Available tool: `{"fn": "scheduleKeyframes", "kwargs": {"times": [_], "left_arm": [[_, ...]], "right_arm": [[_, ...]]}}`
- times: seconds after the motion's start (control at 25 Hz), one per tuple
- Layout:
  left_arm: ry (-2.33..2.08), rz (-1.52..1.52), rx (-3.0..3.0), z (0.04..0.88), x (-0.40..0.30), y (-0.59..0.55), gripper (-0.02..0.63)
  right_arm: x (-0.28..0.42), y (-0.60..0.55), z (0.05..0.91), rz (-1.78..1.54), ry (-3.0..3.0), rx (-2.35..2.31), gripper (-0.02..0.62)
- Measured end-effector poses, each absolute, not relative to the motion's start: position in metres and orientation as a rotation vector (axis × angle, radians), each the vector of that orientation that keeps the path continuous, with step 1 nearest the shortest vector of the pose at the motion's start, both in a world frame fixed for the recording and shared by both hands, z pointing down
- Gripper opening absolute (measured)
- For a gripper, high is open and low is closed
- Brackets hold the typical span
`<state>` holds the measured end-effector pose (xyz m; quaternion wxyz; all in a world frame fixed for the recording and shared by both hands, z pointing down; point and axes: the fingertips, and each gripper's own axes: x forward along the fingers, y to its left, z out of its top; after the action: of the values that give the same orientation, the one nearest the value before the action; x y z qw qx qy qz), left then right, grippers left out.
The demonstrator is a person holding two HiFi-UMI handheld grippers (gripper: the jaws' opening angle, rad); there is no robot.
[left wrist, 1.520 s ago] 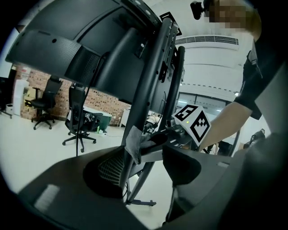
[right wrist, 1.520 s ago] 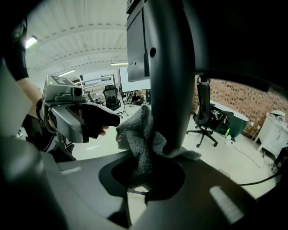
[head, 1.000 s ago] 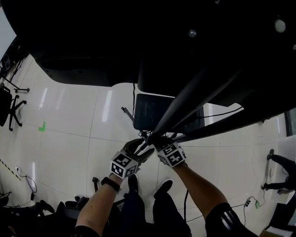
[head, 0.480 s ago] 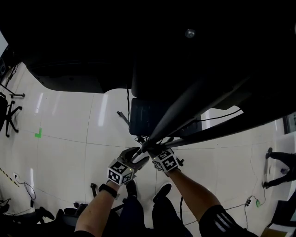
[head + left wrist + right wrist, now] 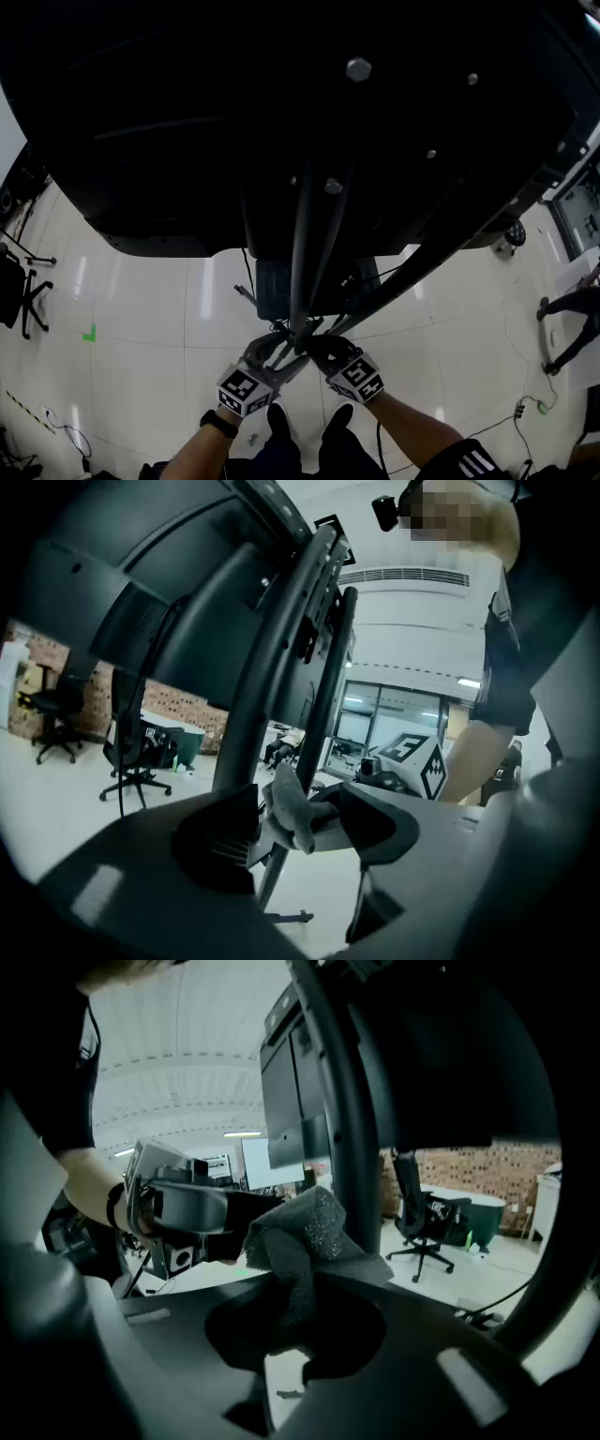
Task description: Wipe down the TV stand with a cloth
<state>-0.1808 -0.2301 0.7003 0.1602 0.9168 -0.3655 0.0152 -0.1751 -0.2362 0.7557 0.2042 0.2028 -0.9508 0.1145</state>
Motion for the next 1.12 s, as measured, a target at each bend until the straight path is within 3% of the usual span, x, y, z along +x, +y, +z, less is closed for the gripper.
{"fn": "scheduleKeyframes", "kwargs": {"times": [0.6, 1.12], "left_arm": [[-0.760, -0.193, 3.087, 0.421, -0.092, -0.215, 0.296], [-0.833, -0.262, 3.255, 0.269, -0.014, -0.236, 0.293]], "right_arm": [[-0.061, -0.267, 0.424, -0.162, -2.883, 1.066, 0.032], [0.009, -0.294, 0.228, -0.564, -2.805, 1.033, 0.032]]}}
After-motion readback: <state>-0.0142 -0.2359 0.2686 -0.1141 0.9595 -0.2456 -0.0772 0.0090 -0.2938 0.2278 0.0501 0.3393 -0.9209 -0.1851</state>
